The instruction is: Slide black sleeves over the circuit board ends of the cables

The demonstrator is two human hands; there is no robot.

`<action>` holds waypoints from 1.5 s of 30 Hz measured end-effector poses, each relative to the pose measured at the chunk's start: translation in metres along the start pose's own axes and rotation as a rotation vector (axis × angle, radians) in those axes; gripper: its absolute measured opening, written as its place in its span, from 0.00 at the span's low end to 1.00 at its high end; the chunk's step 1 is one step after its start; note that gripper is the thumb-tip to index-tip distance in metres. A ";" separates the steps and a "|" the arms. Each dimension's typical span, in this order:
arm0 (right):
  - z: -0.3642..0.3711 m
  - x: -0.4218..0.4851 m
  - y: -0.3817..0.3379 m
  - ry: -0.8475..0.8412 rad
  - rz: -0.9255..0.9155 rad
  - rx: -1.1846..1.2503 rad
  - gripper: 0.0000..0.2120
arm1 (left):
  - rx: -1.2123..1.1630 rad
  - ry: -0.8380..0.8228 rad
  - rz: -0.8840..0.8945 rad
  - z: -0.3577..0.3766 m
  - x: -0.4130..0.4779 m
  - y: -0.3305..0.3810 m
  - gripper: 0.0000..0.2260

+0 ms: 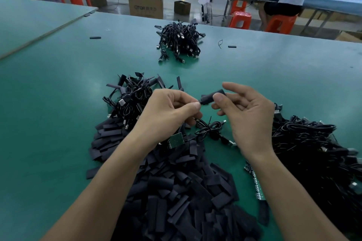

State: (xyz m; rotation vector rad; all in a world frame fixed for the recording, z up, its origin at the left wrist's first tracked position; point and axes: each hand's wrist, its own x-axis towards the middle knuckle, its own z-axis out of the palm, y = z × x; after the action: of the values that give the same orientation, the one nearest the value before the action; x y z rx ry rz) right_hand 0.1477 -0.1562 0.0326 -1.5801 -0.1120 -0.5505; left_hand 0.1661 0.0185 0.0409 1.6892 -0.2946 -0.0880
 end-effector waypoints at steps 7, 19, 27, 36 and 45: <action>0.014 -0.010 0.002 0.047 -0.016 0.089 0.14 | -0.067 0.037 0.058 0.004 -0.002 0.001 0.03; 0.022 -0.006 -0.018 0.070 0.007 0.138 0.11 | -0.027 -0.008 0.132 -0.005 -0.001 0.003 0.02; 0.019 0.007 -0.027 0.144 0.045 0.210 0.11 | 0.459 0.025 0.053 -0.019 0.002 -0.006 0.06; 0.028 -0.028 0.009 -0.609 -0.017 -0.701 0.22 | 0.419 0.450 0.080 -0.033 0.017 -0.025 0.09; 0.033 -0.050 0.029 -0.625 -0.127 -0.864 0.22 | 0.423 0.520 0.086 -0.036 0.016 -0.030 0.20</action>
State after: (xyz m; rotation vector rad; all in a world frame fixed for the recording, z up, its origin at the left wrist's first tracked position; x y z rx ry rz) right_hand 0.1242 -0.1143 -0.0142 -2.5691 -0.4988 -0.1681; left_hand 0.1942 0.0524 0.0185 2.0403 0.0117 0.5032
